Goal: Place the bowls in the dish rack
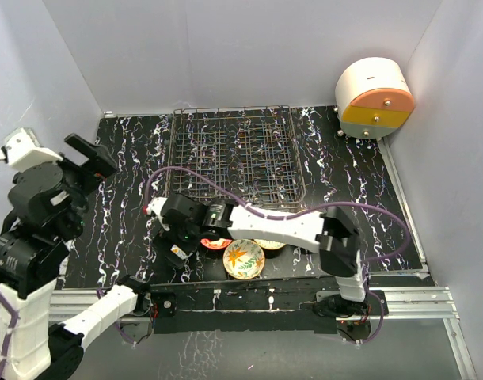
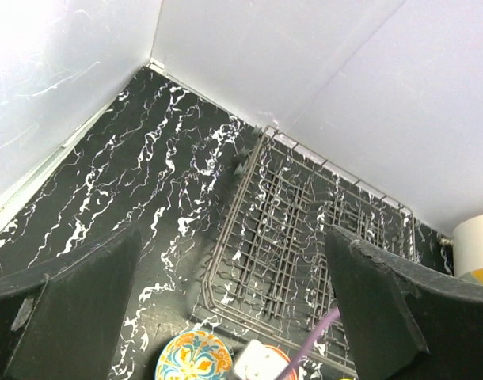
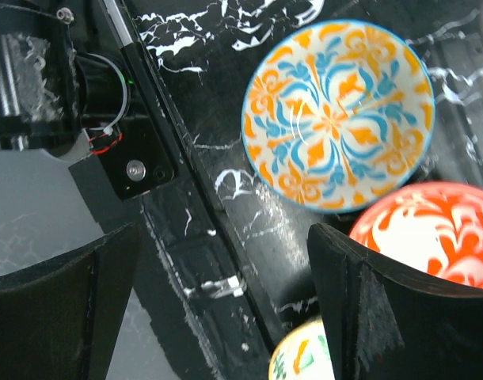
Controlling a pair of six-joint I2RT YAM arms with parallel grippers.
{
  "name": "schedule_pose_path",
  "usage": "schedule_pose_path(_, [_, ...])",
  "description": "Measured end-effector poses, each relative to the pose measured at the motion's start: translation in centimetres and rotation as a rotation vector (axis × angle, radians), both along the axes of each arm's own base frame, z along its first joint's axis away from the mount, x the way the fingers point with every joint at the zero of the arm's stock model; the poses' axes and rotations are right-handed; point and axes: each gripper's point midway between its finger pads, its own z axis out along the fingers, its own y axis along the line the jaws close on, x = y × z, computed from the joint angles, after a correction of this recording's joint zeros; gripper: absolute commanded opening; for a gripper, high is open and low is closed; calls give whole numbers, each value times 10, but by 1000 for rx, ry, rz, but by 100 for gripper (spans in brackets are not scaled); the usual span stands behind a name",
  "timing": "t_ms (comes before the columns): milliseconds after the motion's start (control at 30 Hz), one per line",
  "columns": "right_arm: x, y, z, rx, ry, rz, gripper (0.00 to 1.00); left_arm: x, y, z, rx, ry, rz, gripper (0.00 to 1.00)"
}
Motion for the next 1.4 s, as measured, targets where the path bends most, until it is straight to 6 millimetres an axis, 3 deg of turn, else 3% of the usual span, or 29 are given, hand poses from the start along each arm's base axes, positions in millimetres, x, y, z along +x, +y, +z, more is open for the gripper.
schedule_pose_path(100, [3,21,-19,-5,2,36,84,-14,9,8,-26,-36,27,97])
schedule_pose_path(267, [7,38,-46,-24,-5,72,78,-23,15,14,-47,-57,44,97])
schedule_pose_path(367, [10,42,-57,-36,-18,86,71,-24,15,13,-52,-52,46,97])
schedule_pose_path(667, [11,48,-71,-45,-49,134,64,-26,17,7,-53,-29,54,97])
schedule_pose_path(700, [10,49,-74,-49,-51,138,59,-27,17,7,-52,-29,55,97])
schedule_pose_path(767, [11,50,-83,-60,-57,142,53,-27,18,7,-52,-29,59,97])
schedule_pose_path(967, [14,49,-115,-123,-78,152,49,-27,19,7,-53,-31,67,97])
schedule_pose_path(1067, [18,50,-115,-127,-100,147,29,-27,19,7,-52,-31,69,97])
schedule_pose_path(1200, [26,54,-107,-119,-145,140,16,-27,20,6,-49,-29,75,97])
schedule_pose_path(1300, [28,62,-95,-94,-170,151,9,-27,21,6,-48,-27,79,97])
schedule_pose_path(1400, [25,70,-78,-46,-143,177,8,-27,22,6,-44,-27,86,97])
